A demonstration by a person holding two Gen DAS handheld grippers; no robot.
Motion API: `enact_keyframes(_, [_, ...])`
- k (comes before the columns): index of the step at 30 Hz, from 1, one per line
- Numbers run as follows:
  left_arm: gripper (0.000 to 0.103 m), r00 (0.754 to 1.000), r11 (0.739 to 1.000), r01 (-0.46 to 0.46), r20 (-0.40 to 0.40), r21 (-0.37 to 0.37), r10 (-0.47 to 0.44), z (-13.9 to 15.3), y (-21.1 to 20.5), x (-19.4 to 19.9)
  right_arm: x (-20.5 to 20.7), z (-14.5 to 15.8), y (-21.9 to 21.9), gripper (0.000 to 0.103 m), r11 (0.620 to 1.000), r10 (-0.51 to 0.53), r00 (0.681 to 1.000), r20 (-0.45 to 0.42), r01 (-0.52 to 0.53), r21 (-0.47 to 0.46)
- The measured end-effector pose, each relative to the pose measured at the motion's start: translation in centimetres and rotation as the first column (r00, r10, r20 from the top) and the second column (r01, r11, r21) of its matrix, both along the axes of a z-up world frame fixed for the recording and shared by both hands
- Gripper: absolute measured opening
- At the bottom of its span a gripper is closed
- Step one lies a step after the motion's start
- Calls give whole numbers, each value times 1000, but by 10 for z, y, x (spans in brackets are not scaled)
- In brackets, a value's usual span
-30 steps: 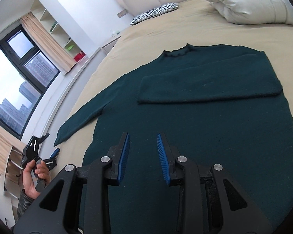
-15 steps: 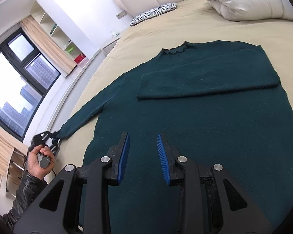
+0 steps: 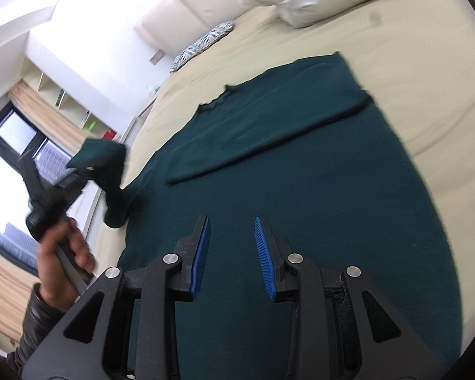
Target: Fold small clothes
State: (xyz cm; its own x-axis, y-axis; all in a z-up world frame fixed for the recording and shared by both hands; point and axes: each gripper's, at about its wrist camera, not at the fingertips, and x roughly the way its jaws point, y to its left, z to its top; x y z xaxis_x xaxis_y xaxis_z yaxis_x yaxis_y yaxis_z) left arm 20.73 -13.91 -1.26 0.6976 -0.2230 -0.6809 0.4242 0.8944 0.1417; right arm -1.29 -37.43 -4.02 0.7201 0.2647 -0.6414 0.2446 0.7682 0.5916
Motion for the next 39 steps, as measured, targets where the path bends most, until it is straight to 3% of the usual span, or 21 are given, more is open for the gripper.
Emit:
enact_keyframes(1, [8, 999, 998, 35, -11, 54, -34, -17, -16, -4, -2, -2, -6, 28, 1000, -9, 1000, -4, 9, 2])
enact_keyframes(4, [14, 997, 993, 55, -66, 106, -48, -43, -26, -9, -3, -8, -18, 28, 1000, -28, 1000, -15, 28, 9])
enact_keyframes(6, [25, 993, 992, 57, -109, 112, -45, -56, -22, -10, 2, -14, -24, 30, 999, -29, 999, -35, 30, 17])
enact_keyframes(8, [49, 992, 990, 61, -114, 128, -47, -60, -16, -16, 10, -17, -26, 38, 999, -22, 999, -44, 23, 27])
enact_keyframes(9, [54, 993, 991, 63, -111, 121, -49, -61, -18, -16, 17, -18, -27, 47, 999, -15, 999, -44, 16, 32])
enact_keyframes(11, [65, 991, 994, 66, -124, 90, -54, -59, -12, -22, 33, -18, -25, 55, 999, -4, 999, -32, 6, 41])
enact_keyframes(16, [67, 985, 999, 43, -168, 25, -38, -64, 14, -48, 89, -23, -10, 57, 991, 69, 997, -37, -64, 120])
enact_keyframes(23, [67, 980, 990, -50, -195, -133, 23, -45, 67, -53, 168, -63, 7, 52, 973, 131, 977, -169, -94, 212])
enact_keyframes(26, [67, 975, 975, -109, -211, -196, 67, -40, 92, -45, 180, -63, 27, 30, 984, 141, 971, -194, -116, 133])
enact_keyframes(28, [67, 970, 957, -153, -222, -245, 98, -37, 110, -40, 187, -57, 42, 7, 984, 178, 963, -201, -170, 60])
enact_keyframes(31, [67, 962, 927, -222, -221, -301, 158, -29, 139, -33, 189, -41, 58, 7, 974, 204, 960, -191, -218, -57])
enact_keyframes(34, [67, 951, 896, -282, -226, -342, 213, -23, 166, -19, 188, -3, 72, 6, 950, 236, 964, -119, -255, -179])
enact_keyframes(39, [67, 936, 863, -342, -213, -371, 280, -17, 192, 5, 200, 61, 80, 6, 876, 296, 955, 14, -266, -402])
